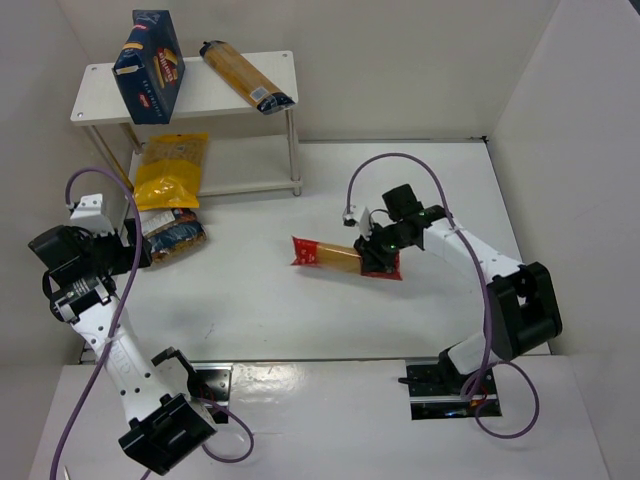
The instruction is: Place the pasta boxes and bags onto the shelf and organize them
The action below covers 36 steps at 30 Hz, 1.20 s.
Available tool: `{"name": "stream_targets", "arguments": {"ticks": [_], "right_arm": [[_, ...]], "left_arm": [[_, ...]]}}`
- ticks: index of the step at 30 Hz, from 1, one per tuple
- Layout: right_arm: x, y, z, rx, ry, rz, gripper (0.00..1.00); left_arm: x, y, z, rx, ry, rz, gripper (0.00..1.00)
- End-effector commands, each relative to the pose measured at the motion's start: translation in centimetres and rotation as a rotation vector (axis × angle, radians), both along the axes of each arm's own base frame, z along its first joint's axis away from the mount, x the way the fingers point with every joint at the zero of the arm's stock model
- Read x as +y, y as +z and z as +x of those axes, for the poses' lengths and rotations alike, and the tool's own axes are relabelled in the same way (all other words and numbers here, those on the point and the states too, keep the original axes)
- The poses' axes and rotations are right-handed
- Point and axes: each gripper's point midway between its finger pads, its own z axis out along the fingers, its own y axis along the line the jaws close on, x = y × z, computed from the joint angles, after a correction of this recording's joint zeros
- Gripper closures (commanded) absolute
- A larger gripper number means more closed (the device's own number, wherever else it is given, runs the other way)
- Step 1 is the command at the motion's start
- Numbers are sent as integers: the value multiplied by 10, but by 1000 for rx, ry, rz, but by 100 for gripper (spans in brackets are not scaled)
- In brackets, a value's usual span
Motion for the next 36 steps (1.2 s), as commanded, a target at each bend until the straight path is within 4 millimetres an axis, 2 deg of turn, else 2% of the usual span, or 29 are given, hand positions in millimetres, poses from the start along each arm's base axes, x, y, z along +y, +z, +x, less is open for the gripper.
{"name": "stream_targets", "arguments": {"ticks": [1,2,3,5,7,8,9,10,12,13,15,16,20,22,23,28,30,31,32,33,35,36], "right_arm": [[49,78,11,-127,51,227,100],[60,92,18,-154,50,267,100],[65,93,14,-134,55,280,100],[75,105,25,-132,22,330,100],[86,114,29,-147,17,352,100],[94,117,37,-166,12,360,100],[106,119,33,-161,15,366,100],[111,122,40,-191,-5,352,100],[128,118,43,-216,-9,331,100],[142,117,36,-213,3,330,100],[159,117,46,-249,-30,318,100],[174,121,40,-244,-40,331,100],[201,120,52,-265,-159,336,100],[205,127,64,-276,-227,363,100],[205,123,69,-251,-281,365,100],[208,146,93,-303,-425,394,100],[216,142,94,-325,-447,368,100],[218,147,94,-340,-457,370,100],[217,142,96,-338,-465,353,100],[225,146,94,-340,-454,363,100],[226,143,94,-346,-464,347,100],[229,148,92,-362,-456,350,100]], "left_arm": [[5,4,2,-25,10,28,0],[5,4,2,-25,10,28,0],[6,4,1,-23,22,24,0],[7,6,2,-30,22,30,0],[10,5,1,-24,45,29,0],[10,5,1,-24,45,29,0],[15,6,1,-24,73,35,0],[15,8,-1,-30,86,35,0],[17,11,-2,-41,106,44,0],[17,11,-2,-41,106,44,0],[17,11,-2,-41,106,44,0],[17,11,-2,-41,106,44,0],[18,15,-5,-51,127,55,0],[17,17,-5,-60,132,53,0],[19,17,-6,-57,139,56,0],[24,21,-10,-77,175,75,0],[24,20,-12,-79,191,73,0],[24,26,-12,-102,191,90,0],[22,29,-14,-121,191,104,0],[21,32,-15,-129,191,111,0],[19,33,-17,-145,191,123,0],[19,34,-17,-146,191,123,0]]}}
